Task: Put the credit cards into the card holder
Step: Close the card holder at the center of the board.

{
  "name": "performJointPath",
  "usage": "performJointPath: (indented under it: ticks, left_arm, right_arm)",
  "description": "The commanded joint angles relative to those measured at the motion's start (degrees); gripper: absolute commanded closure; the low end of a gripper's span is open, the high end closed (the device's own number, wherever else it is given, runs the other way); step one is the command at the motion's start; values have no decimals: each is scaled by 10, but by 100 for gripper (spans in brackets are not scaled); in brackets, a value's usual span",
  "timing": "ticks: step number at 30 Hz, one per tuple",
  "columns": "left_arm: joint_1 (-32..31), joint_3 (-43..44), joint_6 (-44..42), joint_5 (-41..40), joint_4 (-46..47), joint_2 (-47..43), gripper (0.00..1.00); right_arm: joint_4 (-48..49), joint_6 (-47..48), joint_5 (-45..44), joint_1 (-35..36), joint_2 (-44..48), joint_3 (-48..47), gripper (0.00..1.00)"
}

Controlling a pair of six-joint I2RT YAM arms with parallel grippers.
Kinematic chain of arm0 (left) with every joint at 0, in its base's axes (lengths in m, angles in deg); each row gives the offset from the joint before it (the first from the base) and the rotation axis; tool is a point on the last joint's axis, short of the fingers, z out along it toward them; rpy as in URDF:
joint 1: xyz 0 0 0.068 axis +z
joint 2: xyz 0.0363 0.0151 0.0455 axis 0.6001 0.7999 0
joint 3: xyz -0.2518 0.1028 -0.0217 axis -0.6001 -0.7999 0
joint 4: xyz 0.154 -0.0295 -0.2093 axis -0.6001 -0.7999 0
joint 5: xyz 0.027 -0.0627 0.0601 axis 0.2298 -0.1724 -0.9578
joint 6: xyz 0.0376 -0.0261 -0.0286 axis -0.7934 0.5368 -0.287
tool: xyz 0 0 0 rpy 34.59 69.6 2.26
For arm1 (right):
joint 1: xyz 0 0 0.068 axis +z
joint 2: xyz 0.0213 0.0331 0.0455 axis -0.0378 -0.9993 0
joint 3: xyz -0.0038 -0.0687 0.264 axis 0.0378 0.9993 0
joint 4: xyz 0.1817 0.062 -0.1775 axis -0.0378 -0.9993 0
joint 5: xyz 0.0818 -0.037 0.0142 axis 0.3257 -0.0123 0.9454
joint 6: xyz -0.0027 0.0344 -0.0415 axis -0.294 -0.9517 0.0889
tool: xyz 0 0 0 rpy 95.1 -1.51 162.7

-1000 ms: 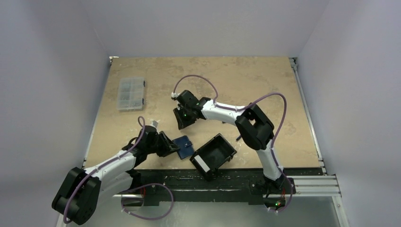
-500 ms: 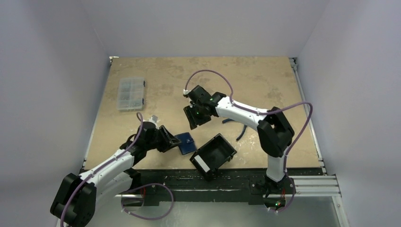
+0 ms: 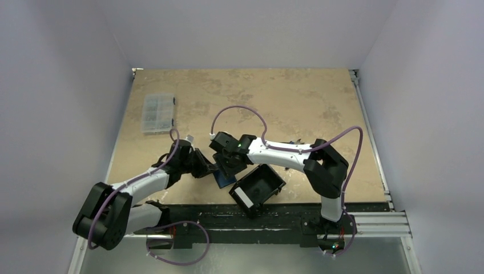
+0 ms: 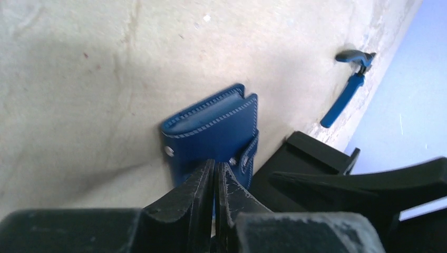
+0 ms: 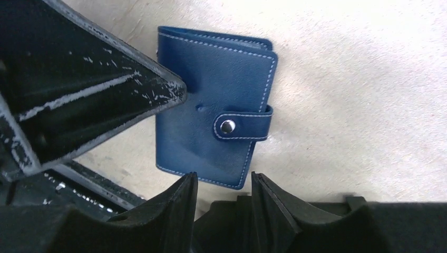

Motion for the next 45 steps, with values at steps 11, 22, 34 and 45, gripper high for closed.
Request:
performJointPath:
  ticks: [11, 22, 34, 45]
  left_arm:
    - [26, 22, -18, 60, 95, 53, 91]
    - [27, 7, -17, 50, 113, 74, 92]
    - [32, -10, -15, 46, 124, 74, 93]
    - [33, -9, -17, 48, 126, 78, 94]
  right_arm:
    - [16, -4, -47, 1, -28, -53, 55]
    - [7, 2, -60, 1, -51, -85, 58]
    - [8, 4, -72, 2, -66, -84, 67]
    - [-5, 10, -91, 3, -73, -94, 68]
